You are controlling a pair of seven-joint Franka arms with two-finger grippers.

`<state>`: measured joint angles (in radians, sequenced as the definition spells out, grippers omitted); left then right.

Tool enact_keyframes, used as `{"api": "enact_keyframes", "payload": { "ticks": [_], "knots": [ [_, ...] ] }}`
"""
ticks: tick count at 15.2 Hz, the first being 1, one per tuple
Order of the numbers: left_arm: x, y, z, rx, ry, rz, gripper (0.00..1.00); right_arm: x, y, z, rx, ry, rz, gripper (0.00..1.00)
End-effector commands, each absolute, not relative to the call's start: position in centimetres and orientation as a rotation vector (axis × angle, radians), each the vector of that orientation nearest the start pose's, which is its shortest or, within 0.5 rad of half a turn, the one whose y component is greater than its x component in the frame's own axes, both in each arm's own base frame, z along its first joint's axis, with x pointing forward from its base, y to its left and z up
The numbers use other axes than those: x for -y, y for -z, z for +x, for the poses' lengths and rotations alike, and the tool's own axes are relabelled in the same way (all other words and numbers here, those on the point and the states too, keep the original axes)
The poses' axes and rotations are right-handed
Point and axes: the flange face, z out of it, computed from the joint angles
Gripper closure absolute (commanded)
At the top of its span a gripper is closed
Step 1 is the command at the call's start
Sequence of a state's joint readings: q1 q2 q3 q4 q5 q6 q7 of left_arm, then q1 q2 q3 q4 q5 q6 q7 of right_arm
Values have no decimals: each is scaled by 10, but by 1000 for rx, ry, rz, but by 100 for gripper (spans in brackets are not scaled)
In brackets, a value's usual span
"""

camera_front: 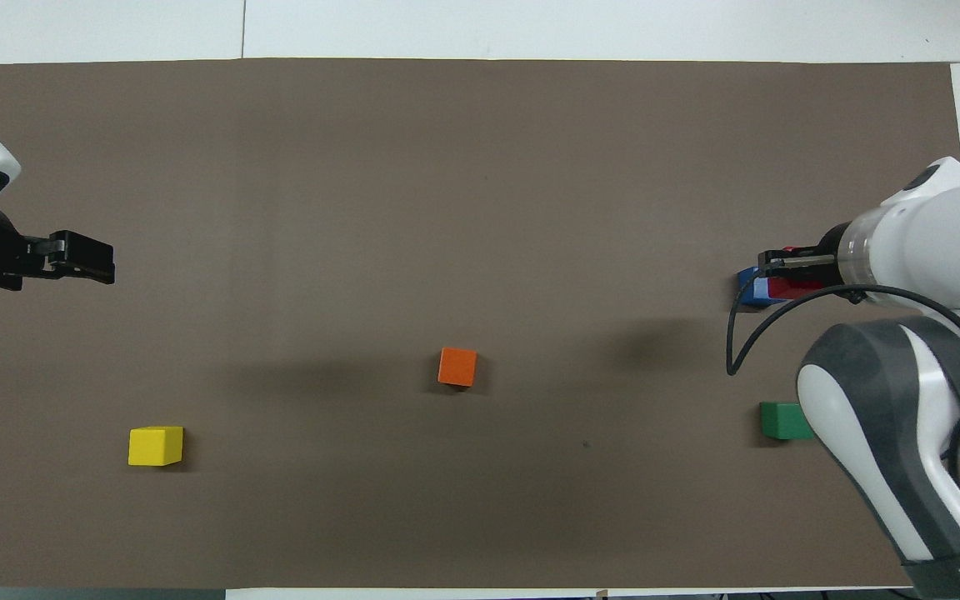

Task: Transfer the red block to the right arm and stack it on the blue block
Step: 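Lower the red cube onto the blue cube and open the right gripper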

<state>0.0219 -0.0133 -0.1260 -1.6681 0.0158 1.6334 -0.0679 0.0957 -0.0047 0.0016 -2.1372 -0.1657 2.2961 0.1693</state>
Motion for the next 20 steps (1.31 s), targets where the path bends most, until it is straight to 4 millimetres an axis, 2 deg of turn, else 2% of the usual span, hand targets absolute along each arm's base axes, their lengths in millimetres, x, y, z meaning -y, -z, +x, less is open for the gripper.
{"api": "enact_keyframes", "payload": {
  "ticks": [1,4,8,11,18,19,20],
  "knots": [
    [54,-597,552,-60,-51,-3146,0,-42,-401,550,47,365,-3246,100],
    [54,-596,553,-69,-52,-3147,0,-21,-376,552,25,394,-3245,100],
    [55,-597,551,-72,-49,-3146,0,-10,-362,553,-12,384,-3243,100],
    [55,-596,551,-72,-54,-3146,0,-10,-348,547,-10,422,-3226,100],
    [55,-602,547,-57,-37,-3144,0,0,-343,543,-57,426,-3217,100],
    [53,-600,545,-52,-46,-3143,0,2,-342,543,-85,426,-3212,55],
    [52,-600,545,-50,-47,-3143,0,1,-344,543,-111,431,-3207,40]
  ]
}}
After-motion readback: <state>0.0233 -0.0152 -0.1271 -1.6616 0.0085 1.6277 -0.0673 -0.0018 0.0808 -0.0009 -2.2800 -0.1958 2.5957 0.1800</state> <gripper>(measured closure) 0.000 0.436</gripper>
